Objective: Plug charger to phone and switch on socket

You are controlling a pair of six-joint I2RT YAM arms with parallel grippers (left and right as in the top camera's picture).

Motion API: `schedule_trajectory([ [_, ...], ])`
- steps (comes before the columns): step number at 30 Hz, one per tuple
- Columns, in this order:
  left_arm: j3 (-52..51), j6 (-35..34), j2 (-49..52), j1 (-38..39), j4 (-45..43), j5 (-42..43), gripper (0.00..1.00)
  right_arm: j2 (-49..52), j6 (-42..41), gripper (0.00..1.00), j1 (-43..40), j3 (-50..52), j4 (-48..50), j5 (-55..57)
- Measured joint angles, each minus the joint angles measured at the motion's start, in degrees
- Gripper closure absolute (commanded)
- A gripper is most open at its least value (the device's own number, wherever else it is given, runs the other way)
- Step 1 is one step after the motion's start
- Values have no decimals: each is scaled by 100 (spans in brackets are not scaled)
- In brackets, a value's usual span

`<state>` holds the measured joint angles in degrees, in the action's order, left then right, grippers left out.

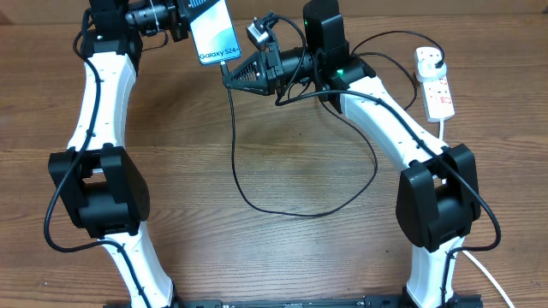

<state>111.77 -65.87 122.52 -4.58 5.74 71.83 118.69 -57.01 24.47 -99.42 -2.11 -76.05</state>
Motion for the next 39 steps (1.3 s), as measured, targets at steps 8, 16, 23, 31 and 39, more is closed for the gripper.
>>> schedule_trajectory([
  [8, 0, -15, 0, 0, 2, 0, 96, 0, -2, 96, 2, 0, -2, 13],
  [16, 0, -92, 0, 0, 0, -4, 96, 0, -52, 96, 4, 0, -7, 68],
  [23, 0, -136, 0, 13, 0, -31, 96, 0, -109, 96, 7, 0, -4, 111],
  [31, 0, -136, 0, 85, -2, -50, 96, 0, -127, 96, 4, 0, -4, 122],
  [39, 0, -133, 0, 85, -2, -48, 96, 0, -127, 96, -7, 0, -2, 125],
])
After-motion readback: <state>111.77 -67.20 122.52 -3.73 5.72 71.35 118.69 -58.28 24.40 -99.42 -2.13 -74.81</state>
